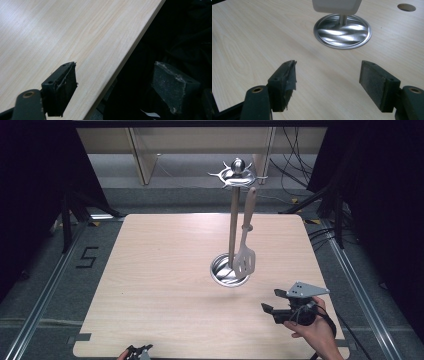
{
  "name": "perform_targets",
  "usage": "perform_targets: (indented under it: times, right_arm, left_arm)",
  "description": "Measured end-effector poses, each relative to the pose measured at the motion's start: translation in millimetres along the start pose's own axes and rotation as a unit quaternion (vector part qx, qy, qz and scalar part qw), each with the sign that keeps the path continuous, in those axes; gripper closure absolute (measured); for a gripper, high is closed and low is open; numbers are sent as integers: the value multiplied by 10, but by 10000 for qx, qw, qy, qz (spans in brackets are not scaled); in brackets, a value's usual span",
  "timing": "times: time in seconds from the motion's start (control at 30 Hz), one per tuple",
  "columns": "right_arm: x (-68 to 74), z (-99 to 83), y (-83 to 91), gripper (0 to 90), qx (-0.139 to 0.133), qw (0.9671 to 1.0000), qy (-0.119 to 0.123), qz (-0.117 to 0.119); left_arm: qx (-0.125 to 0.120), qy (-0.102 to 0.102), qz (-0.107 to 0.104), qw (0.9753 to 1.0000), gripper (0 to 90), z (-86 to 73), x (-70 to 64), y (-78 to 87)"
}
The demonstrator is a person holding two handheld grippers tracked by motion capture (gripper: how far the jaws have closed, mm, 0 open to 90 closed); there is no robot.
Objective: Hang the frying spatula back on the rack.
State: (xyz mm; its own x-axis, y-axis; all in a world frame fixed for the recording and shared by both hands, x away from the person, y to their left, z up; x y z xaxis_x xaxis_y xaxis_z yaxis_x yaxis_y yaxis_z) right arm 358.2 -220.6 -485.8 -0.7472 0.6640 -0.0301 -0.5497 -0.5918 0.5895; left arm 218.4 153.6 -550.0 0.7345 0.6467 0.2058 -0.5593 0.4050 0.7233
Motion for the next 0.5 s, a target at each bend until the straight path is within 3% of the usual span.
perform_targets:
  times: [0.1, 0.3, 0.4, 0.43, 0.5]
  right_arm:
    - [28, -59, -10, 303, 26, 9999, -117, 45]
    - [14, -137, 4, 296, 43, 10000, -37, 13]
    - [46, -175, 11, 293, 86, 9999, -144, 39]
    - [27, -179, 4, 293, 34, 10000, -4, 32]
    - [53, -202, 10, 291, 43, 9999, -80, 47]
  left_arm:
    - [14, -16, -58, 10000, 190, -2, -9, 0]
    - [10, -28, -26, 10000, 190, -3, -10, 6]
    - [12, -42, -14, 10000, 190, -2, -10, 11]
    - [12, -45, -10, 10000, 190, -1, -9, 12]
    - [19, -24, -159, 9999, 190, -1, -25, 13]
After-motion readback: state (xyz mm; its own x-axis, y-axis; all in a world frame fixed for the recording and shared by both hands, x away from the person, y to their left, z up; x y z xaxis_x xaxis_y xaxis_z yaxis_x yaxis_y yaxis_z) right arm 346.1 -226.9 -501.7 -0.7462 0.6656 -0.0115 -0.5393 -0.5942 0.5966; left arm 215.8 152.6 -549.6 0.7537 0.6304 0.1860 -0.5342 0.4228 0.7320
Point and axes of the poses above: each handheld gripper's, and its own axes: y roughly backward along the jaws, z roughly out of its top, x roughly to its left, the point moved 7 cm from there along -y, roughly forward along the jaws, and after that the axes turned 7 degrees about y, right-handed, at the moved point
